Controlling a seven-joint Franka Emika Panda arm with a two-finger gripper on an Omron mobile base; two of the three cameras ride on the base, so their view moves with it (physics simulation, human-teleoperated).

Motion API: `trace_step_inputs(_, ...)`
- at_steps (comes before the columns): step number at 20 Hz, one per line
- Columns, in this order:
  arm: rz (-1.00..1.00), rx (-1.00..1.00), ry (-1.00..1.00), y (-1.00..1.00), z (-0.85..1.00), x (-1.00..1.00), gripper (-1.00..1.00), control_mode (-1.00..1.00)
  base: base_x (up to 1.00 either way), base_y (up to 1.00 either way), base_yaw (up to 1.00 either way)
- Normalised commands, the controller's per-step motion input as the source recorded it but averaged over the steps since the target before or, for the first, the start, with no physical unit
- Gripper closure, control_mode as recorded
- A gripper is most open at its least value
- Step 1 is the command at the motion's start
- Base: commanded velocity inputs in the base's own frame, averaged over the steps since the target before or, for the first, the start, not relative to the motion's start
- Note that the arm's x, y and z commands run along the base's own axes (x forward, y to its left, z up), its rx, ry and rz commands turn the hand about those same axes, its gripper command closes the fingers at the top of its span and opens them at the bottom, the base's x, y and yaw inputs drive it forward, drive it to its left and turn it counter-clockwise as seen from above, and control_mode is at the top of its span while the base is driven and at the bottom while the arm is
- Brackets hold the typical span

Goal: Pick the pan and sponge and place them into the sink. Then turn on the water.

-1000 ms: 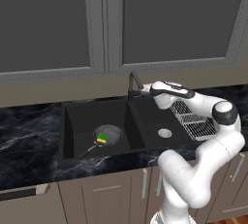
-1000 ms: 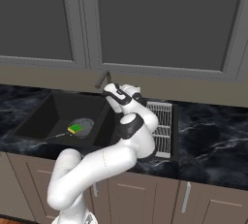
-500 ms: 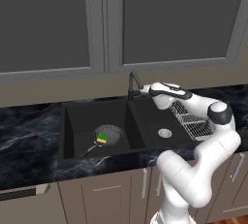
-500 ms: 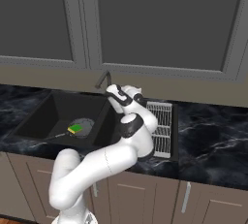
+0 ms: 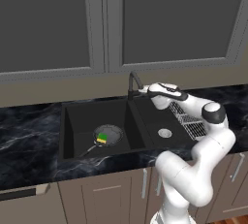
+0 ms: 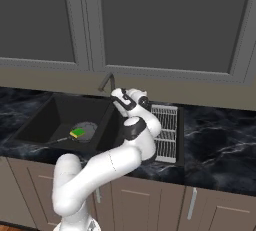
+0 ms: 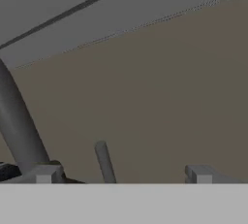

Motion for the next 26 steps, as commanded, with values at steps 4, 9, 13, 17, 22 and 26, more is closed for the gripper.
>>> trace_step_inputs(4,0.00,0.01,0.01,-0.02,-0.14,0.22,-1.00,-1.00,0.00,0.00,0.00)
trace_step_inputs(9,0.00,0.00,0.03,0.00,-0.24,0.19,-1.00,-1.00,0.00,0.00,0.00)
trace_step_inputs(13,0.00,0.00,0.02,0.00,-0.23,0.24,-1.00,-1.00,0.00,0.00,0.00)
trace_step_inputs(17,0.00,0.01,0.00,0.00,-0.17,0.28,-1.00,-1.00,0.00,0.00,0.00)
trace_step_inputs(22,0.00,0.00,0.02,0.01,-0.23,0.27,-1.00,-1.00,0.00,0.00,0.00)
trace_step_inputs(26,0.00,0.00,0.03,0.02,-0.26,0.27,1.00,-1.00,0.00,0.00,0.00)
